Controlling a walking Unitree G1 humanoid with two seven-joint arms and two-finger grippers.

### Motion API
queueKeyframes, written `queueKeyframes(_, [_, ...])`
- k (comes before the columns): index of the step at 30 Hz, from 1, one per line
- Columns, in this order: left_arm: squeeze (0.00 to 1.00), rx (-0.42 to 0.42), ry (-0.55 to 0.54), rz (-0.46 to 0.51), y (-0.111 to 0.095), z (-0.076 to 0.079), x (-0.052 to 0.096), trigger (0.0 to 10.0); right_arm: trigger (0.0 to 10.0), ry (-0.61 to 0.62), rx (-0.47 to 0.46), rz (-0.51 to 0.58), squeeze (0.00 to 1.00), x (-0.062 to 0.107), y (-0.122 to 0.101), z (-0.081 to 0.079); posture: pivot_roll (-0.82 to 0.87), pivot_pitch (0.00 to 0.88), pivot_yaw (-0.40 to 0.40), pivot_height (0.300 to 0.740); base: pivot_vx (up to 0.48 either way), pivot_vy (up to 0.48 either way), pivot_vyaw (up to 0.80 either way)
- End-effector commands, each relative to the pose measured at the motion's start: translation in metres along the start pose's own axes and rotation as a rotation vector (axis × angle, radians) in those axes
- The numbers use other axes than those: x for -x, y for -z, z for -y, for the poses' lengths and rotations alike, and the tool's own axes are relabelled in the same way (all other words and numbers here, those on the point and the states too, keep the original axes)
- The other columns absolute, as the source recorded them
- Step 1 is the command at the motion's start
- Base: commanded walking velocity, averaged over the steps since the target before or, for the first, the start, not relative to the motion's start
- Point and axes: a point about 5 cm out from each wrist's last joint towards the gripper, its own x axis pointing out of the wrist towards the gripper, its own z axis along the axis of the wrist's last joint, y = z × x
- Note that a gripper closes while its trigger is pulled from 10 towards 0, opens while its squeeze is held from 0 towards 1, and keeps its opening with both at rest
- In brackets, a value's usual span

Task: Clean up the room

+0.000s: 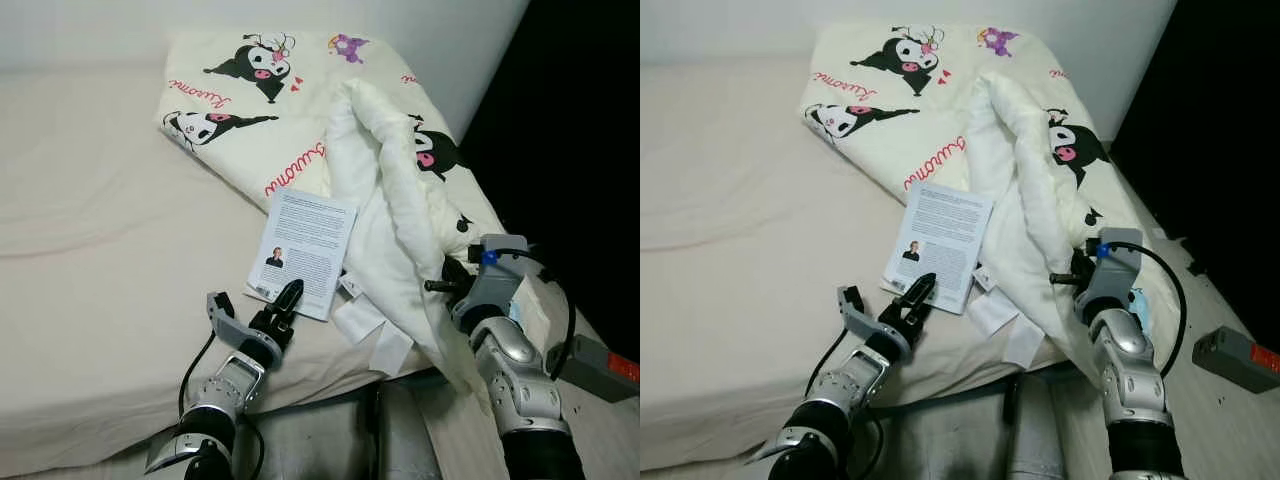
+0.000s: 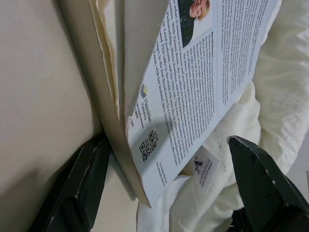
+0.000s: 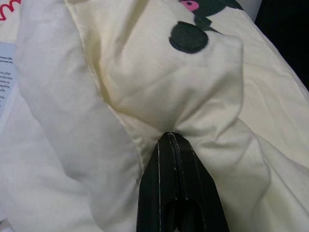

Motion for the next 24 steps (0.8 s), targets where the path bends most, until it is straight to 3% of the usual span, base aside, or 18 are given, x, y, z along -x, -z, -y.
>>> queueKeyframes(1, [0.00, 0.184, 0.097, -0.159, 0.091, 0.045, -0.026, 10.0, 10.0, 0.003, -0.012, -0.024, 0.00, 0.003, 0.005, 0.000, -0.26, 0.306, -0.041, 0.342, 0.000, 0.000, 0.00])
queueKeyframes(5, [0.00, 0.207, 0.116, -0.142, 0.092, 0.051, -0.030, 10.0, 10.0, 0.001, -0.011, -0.027, 0.00, 0.007, 0.002, -0.001, -0.28, 0.306, -0.037, 0.342, 0.000, 0.000, 0.00])
queueKeyframes(7, [0.00, 0.239, 0.149, -0.119, 0.090, 0.061, -0.037, 10.0, 10.0, 0.001, -0.010, -0.023, 0.00, 0.010, -0.001, 0.001, -0.29, 0.308, -0.039, 0.342, 0.000, 0.000, 0.00])
queueKeyframes(8, [0.00, 0.245, 0.161, -0.109, 0.088, 0.065, -0.040, 0.0, 10.0, 0.001, -0.009, -0.021, 0.00, 0.011, -0.003, 0.002, -0.29, 0.309, -0.040, 0.342, 0.000, 0.000, 0.00])
queueKeyframes(14, [0.00, 0.246, 0.198, -0.064, 0.075, 0.075, -0.048, 0.0, 10.0, -0.007, -0.010, -0.012, 0.00, 0.011, -0.007, 0.001, -0.29, 0.310, -0.040, 0.342, 0.000, 0.000, 0.00])
queueKeyframes(18, [0.00, 0.213, 0.182, -0.014, 0.052, 0.067, -0.046, 0.0, 10.0, -0.029, -0.021, 0.014, 0.00, 0.008, -0.014, -0.003, -0.27, 0.299, -0.040, 0.342, 0.000, 0.000, 0.00])
queueKeyframes(22, [0.00, 0.204, 0.177, 0.000, 0.046, 0.064, -0.045, 0.0, 10.0, -0.036, -0.024, 0.020, 0.00, 0.007, -0.016, -0.004, -0.26, 0.296, -0.038, 0.342, 0.000, 0.000, 0.00])
queueKeyframes(24, [0.00, 0.148, 0.186, 0.067, 0.011, 0.050, -0.034, 0.0, 10.0, -0.049, -0.022, 0.087, 0.00, 0.002, -0.034, -0.005, -0.23, 0.277, -0.038, 0.342, 0.000, 0.000, 0.00])
